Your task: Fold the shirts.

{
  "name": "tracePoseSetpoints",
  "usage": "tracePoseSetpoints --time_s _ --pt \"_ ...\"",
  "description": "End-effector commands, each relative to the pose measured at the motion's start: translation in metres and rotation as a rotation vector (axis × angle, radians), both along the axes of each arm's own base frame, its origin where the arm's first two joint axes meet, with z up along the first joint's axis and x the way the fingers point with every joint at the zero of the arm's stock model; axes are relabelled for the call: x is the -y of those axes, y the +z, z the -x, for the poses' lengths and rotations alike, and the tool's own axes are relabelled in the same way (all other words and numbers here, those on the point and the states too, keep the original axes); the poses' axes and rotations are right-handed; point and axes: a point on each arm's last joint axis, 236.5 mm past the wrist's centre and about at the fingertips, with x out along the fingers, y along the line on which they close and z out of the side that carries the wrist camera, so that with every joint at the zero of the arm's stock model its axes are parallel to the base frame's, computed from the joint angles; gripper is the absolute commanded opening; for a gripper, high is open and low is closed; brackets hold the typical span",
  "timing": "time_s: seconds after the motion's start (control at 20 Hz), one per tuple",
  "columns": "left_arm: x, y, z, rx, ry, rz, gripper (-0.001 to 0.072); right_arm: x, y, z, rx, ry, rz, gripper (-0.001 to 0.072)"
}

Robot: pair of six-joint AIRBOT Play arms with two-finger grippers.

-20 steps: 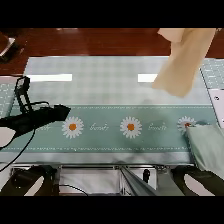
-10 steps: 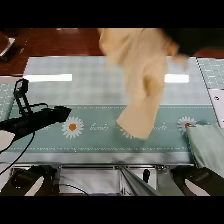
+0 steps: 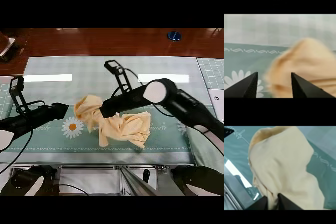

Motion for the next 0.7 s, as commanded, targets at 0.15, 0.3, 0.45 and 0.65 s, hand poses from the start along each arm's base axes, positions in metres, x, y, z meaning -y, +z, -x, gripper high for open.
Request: tracePoseSetpoints --time_s 0.15,0.3,0.45,0.65 --pt "0.022 -0.02 0.036 -0.196 -0.062 0.083 0.0505 0.075 0.003 -0.04 -0.156 -0.117 -0.017 0.0405" --pt "0.023 -0.045 0.075 -0.368 -0.144 0.03 0.0505 0.221 0.012 -0.079 -0.107 -0.425 0.113 0.0404" --pt "0.018 -0.077 0.094 -0.442 -0.167 -0.004 0.0505 0.336 -0.021 -0.05 -0.162 -0.753 0.163 0.0404" --pt "0.018 -0.123 0.099 -0.485 -0.053 0.095 0.0505 0.35 -0.083 0.011 -0.32 -0.924 0.024 0.0404"
